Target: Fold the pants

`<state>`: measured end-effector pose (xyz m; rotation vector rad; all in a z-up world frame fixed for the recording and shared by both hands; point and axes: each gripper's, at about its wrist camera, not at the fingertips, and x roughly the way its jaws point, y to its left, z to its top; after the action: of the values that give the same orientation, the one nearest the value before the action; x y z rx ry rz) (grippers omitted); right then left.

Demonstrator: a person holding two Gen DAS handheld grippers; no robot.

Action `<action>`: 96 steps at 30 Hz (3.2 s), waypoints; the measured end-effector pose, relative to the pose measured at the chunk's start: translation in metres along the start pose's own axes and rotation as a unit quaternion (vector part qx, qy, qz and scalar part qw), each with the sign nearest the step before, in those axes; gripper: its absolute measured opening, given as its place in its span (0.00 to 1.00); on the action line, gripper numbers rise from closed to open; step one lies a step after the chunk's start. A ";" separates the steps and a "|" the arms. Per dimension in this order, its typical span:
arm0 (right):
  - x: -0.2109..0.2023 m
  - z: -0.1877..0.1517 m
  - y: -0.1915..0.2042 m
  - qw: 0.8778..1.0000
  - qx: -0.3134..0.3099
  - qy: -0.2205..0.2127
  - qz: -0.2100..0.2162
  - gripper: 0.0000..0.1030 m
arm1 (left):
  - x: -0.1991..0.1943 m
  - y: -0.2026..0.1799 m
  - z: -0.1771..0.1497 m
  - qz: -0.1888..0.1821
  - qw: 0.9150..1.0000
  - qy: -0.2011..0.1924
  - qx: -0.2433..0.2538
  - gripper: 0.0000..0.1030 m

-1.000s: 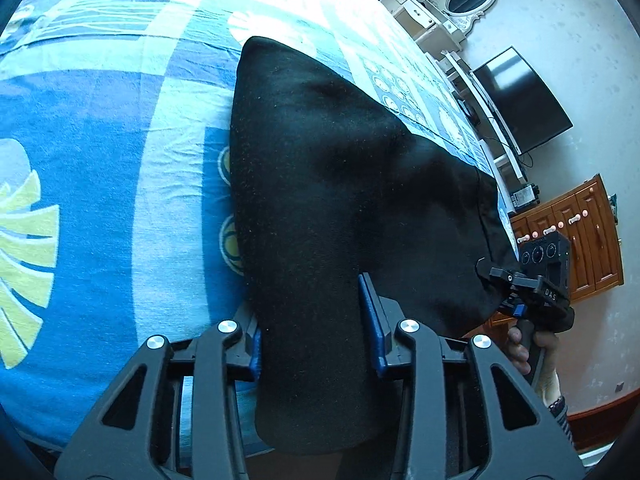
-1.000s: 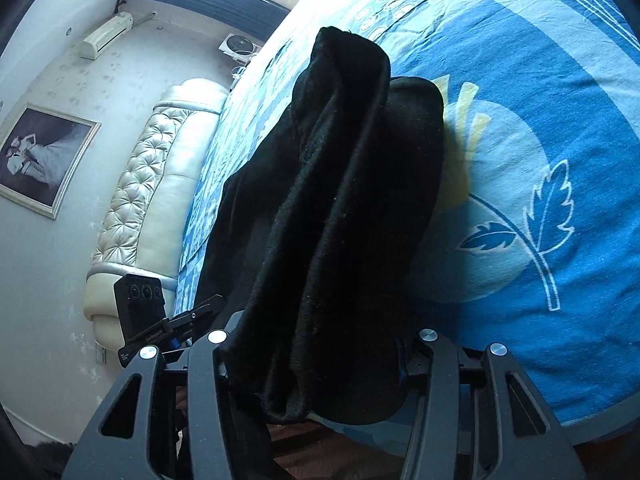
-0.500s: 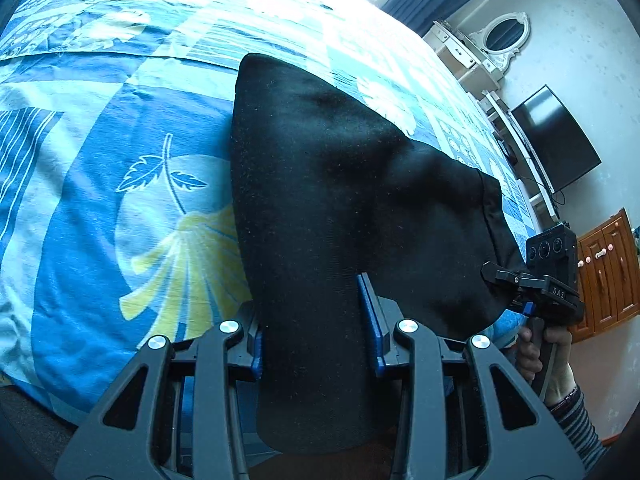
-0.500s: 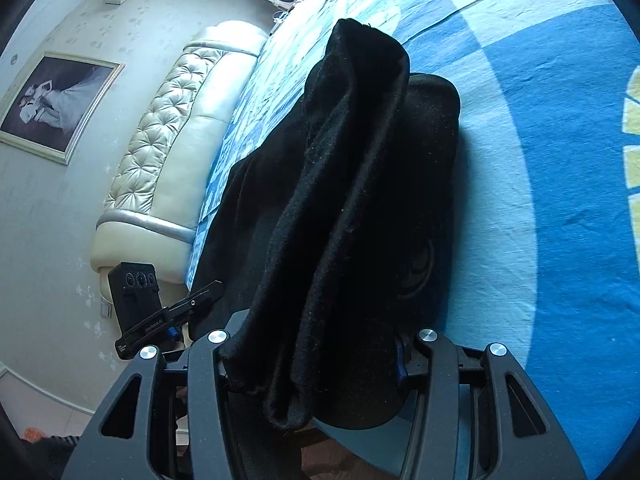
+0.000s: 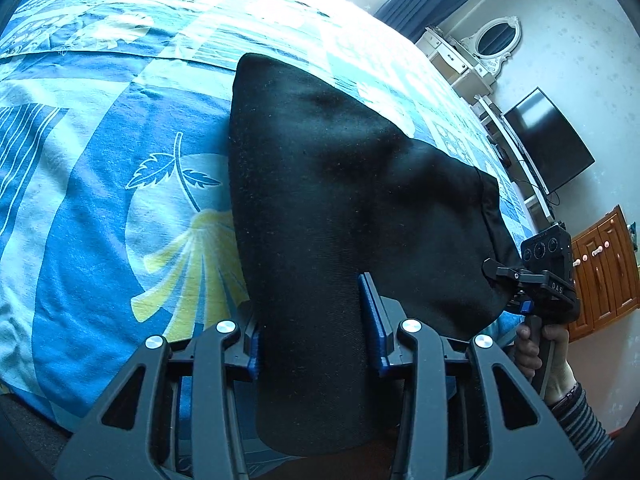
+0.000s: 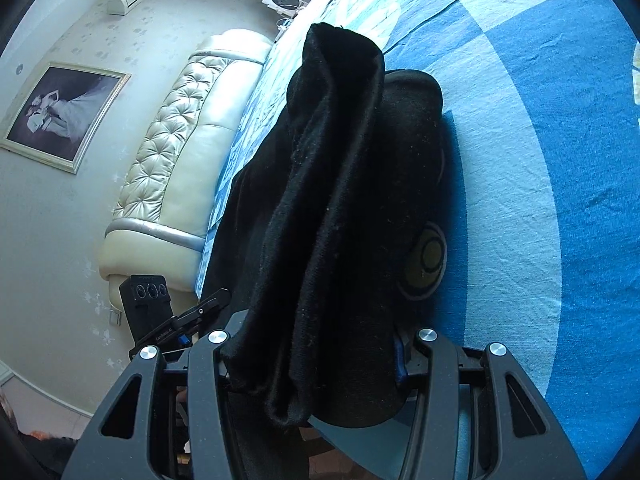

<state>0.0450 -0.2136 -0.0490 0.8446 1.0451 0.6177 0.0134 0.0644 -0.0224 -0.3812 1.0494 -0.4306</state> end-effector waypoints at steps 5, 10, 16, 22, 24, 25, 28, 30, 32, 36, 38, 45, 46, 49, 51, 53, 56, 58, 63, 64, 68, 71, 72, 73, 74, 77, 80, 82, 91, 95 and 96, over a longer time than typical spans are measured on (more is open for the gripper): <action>-0.002 -0.001 -0.003 1.000 0.001 -0.004 0.006 0.48 | 0.001 0.001 -0.001 -0.002 1.000 0.001 -0.004 0.39; -0.005 -0.002 -0.003 1.000 0.000 -0.007 0.004 0.49 | 0.001 0.003 -0.002 -0.010 1.000 -0.001 -0.005 0.46; -0.029 0.001 0.009 0.999 -0.026 -0.001 -0.044 0.65 | -0.025 0.016 -0.002 -0.075 0.997 -0.016 -0.017 0.70; -0.054 0.031 -0.003 0.998 -0.007 -0.056 -0.036 0.72 | -0.040 0.029 0.026 -0.100 0.994 -0.051 -0.003 0.76; -0.046 0.047 -0.011 0.998 0.008 -0.060 -0.026 0.72 | -0.029 0.030 0.047 -0.116 0.992 -0.043 0.002 0.80; -0.041 0.055 -0.013 0.998 0.015 -0.062 -0.025 0.73 | -0.022 0.030 0.057 -0.118 0.992 -0.039 0.000 0.80; -0.022 0.077 -0.019 0.998 0.031 -0.061 -0.013 0.73 | 0.004 0.033 0.083 -0.119 0.993 -0.020 -0.007 0.80; -0.010 0.086 -0.021 0.998 0.033 -0.059 -0.019 0.73 | 0.020 0.036 0.094 -0.115 0.993 -0.010 -0.018 0.80; -0.001 0.091 -0.020 0.998 0.032 -0.057 -0.022 0.76 | 0.032 0.039 0.102 -0.111 0.993 -0.001 -0.026 0.82; 0.014 0.093 -0.007 0.999 -0.002 -0.031 -0.024 0.77 | 0.047 0.038 0.108 -0.106 0.994 0.005 -0.026 0.85; 0.022 0.089 0.001 0.999 -0.021 -0.020 -0.044 0.68 | 0.052 0.040 0.106 -0.104 0.994 0.005 -0.031 0.85; 0.025 0.087 -0.004 0.999 -0.013 -0.020 -0.040 0.53 | 0.051 0.050 0.106 -0.104 0.994 0.014 -0.042 0.69; 0.025 0.087 -0.006 0.999 -0.013 -0.020 -0.040 0.53 | 0.051 0.058 0.107 -0.122 0.991 0.017 -0.059 0.69; 0.024 0.086 -0.006 0.999 -0.013 -0.022 -0.038 0.53 | 0.049 0.088 0.109 -0.181 0.975 0.025 -0.124 0.72; 0.024 0.085 -0.006 0.999 -0.011 -0.024 -0.035 0.53 | 0.048 0.105 0.112 -0.205 0.966 0.023 -0.158 0.72; 0.024 0.086 -0.008 0.999 -0.010 -0.025 -0.033 0.53 | 0.048 0.112 0.115 -0.208 0.962 0.022 -0.174 0.72; 0.024 0.085 -0.009 0.999 -0.009 -0.026 -0.031 0.53 | 0.043 0.109 0.121 -0.178 0.971 0.009 -0.157 0.72; 0.024 0.085 -0.010 0.999 -0.008 -0.027 -0.030 0.54 | 0.050 0.102 0.123 -0.169 0.974 0.023 -0.148 0.72; 0.021 0.083 -0.013 0.999 -0.005 -0.029 -0.023 0.54 | 0.074 0.075 0.126 -0.165 0.977 0.066 -0.115 0.72; 0.021 0.083 -0.014 0.999 -0.003 -0.029 -0.021 0.54 | 0.077 0.070 0.126 -0.155 0.980 0.068 -0.104 0.71; 0.020 0.083 -0.013 0.999 0.000 -0.033 -0.018 0.53 | 0.077 0.064 0.123 -0.126 0.986 0.066 -0.091 0.45; 0.017 0.081 -0.013 0.999 0.005 -0.045 -0.001 0.45 | 0.069 0.059 0.121 -0.109 0.990 0.051 -0.076 0.30; 0.016 0.081 -0.012 0.999 0.006 -0.049 0.003 0.43 | 0.066 0.054 0.122 -0.095 0.993 0.044 -0.060 0.28; 0.015 0.082 -0.009 0.999 0.003 -0.052 0.003 0.43 | 0.062 0.047 0.123 -0.078 0.995 0.039 -0.043 0.27; 0.014 0.084 -0.007 0.998 -0.001 -0.055 0.003 0.42 | 0.060 0.040 0.124 -0.062 0.997 0.035 -0.028 0.26; 0.012 0.091 -0.002 0.998 -0.007 -0.063 0.011 0.40 | 0.052 0.027 0.132 -0.036 0.999 0.019 -0.001 0.24; 0.015 0.105 0.004 0.998 -0.015 -0.067 0.012 0.38 | 0.047 0.021 0.148 -0.017 1.000 0.000 0.019 0.24; 0.019 0.116 0.006 0.997 -0.018 -0.073 0.013 0.37 | 0.047 0.023 0.160 -0.016 1.000 -0.005 0.012 0.23; 0.052 0.180 0.006 0.997 -0.009 -0.077 -0.001 0.37 | 0.072 0.030 0.214 0.034 0.999 -0.021 0.028 0.23; 0.066 0.193 -0.008 0.998 0.014 -0.064 -0.013 0.37 | 0.092 0.044 0.225 0.041 0.999 -0.004 0.015 0.24; 0.067 0.194 -0.013 0.998 0.021 -0.061 -0.013 0.37 | 0.095 0.046 0.225 0.042 0.999 -0.003 0.016 0.24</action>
<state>0.2508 -0.2265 -0.0443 0.8927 0.9594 0.5173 0.2616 0.0765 -0.0149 -0.3081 1.0480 -0.3696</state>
